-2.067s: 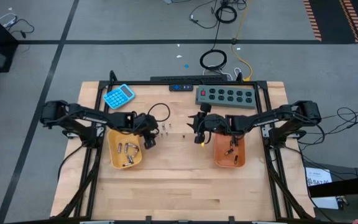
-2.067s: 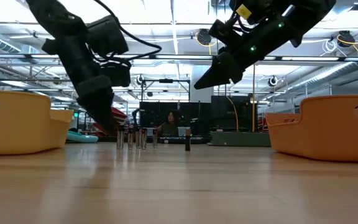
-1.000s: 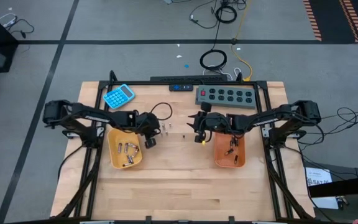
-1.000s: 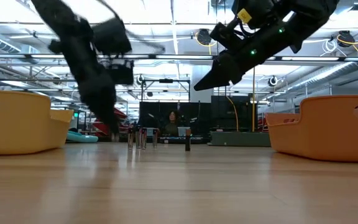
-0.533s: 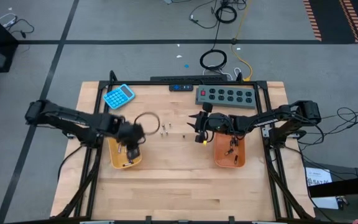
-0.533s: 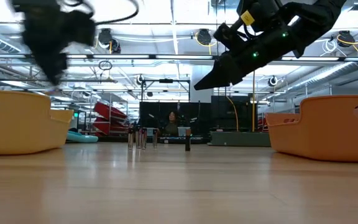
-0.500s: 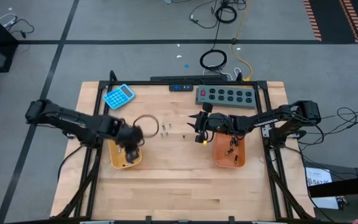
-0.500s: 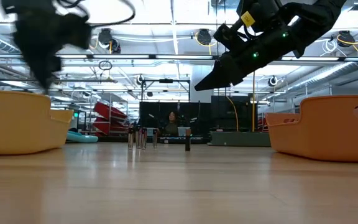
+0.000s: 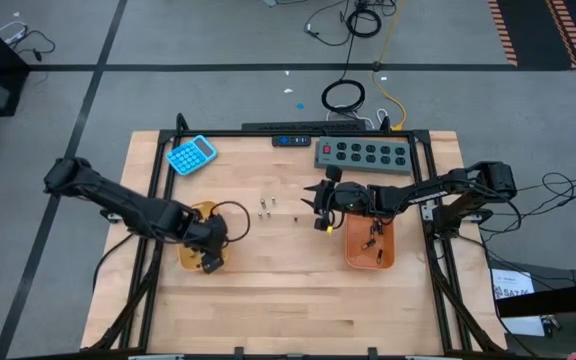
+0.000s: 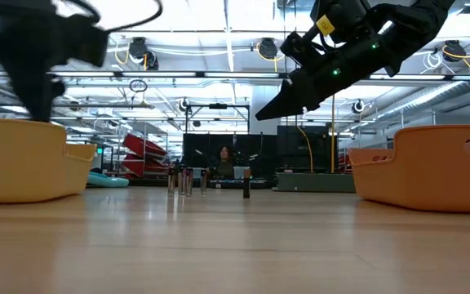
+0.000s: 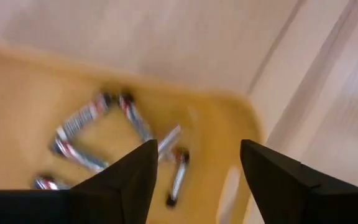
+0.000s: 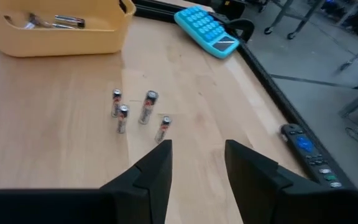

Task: Sort batteries
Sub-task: Put the silver battery into the yellow bin

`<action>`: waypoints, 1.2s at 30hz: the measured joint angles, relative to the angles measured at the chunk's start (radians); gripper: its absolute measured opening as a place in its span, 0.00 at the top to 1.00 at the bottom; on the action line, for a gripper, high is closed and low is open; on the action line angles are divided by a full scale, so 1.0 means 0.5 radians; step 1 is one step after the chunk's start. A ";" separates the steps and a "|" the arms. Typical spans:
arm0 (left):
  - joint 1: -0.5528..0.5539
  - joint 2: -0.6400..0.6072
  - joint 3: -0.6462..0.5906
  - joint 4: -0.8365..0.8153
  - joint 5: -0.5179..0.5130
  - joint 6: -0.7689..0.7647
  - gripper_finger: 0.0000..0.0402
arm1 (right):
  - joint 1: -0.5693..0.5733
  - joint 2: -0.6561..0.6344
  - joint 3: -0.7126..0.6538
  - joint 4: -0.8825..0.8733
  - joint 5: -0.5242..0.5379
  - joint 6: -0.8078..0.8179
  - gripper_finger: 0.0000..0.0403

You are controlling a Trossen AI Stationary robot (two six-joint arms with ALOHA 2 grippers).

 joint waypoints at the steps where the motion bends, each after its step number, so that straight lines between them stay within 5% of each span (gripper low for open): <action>1: 0.021 -0.001 0.030 0.002 -0.053 0.045 0.40 | 0.000 0.000 0.000 -0.001 -0.023 0.009 0.65; 8: 0.276 0.036 0.128 0.088 -0.414 0.412 0.40 | 0.000 0.000 -0.002 -0.015 -0.038 0.016 0.65; 19: 0.666 0.558 0.128 0.588 -0.271 1.018 0.40 | 0.009 0.000 -0.002 -0.024 -0.124 0.013 0.65; 36: 0.876 0.869 0.128 1.008 -0.217 1.296 0.40 | 0.041 0.000 -0.002 -0.108 -0.116 0.029 0.65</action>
